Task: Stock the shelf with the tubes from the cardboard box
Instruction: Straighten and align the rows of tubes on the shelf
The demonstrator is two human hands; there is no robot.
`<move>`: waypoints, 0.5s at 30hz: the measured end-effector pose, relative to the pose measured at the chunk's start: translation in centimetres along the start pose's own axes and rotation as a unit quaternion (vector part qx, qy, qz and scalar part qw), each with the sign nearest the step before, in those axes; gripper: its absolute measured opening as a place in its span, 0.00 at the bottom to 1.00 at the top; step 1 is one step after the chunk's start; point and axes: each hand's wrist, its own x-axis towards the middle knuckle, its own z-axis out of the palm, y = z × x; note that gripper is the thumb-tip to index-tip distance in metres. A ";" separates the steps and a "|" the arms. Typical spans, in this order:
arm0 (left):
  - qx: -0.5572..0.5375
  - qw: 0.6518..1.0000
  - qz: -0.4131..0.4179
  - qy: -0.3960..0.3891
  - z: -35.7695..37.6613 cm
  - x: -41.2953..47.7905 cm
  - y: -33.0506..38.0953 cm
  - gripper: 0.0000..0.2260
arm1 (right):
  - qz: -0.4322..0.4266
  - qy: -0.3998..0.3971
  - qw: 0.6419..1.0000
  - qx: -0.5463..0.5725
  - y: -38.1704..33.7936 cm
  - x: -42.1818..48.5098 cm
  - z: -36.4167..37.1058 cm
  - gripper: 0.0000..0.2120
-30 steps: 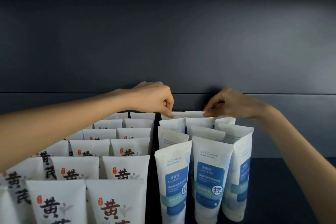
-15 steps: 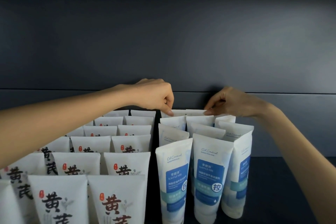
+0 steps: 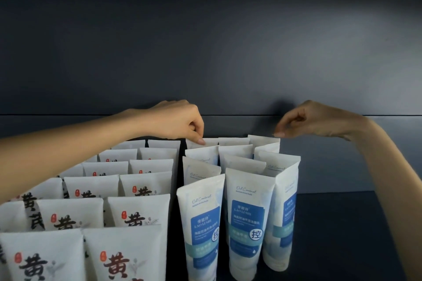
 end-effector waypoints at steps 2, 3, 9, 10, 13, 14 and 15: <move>-0.001 1.000 0.001 -0.003 0.0 0.0 -0.1 0.09 | 0.009 -0.011 1.000 -0.004 0.1 -0.1 0.0 0.03; -0.002 1.000 0.000 -0.004 0.0 0.0 -0.1 0.09 | 0.010 -0.016 1.000 -0.008 0.1 0.0 0.0 0.02; -0.004 1.000 -0.007 -0.018 -0.3 -0.1 -0.2 0.09 | 0.007 -0.009 1.000 -0.002 0.5 0.7 0.4 0.02; -0.003 1.000 -0.009 -0.021 -0.3 -0.1 -0.2 0.09 | 0.007 -0.007 1.000 -0.005 0.6 0.7 0.4 0.02; 0.001 1.000 -0.012 -0.026 -0.4 -0.2 -0.2 0.09 | 0.007 -0.016 1.000 -0.009 0.8 0.9 0.8 0.05; 0.003 1.000 -0.013 -0.027 -0.4 -0.2 -0.1 0.09 | 0.006 -0.019 1.000 -0.007 0.9 0.9 0.9 0.05; 0.005 0.999 -0.014 -0.029 -0.5 -0.2 -0.1 0.09 | 0.003 -0.017 1.000 -0.007 0.9 1.0 1.0 0.05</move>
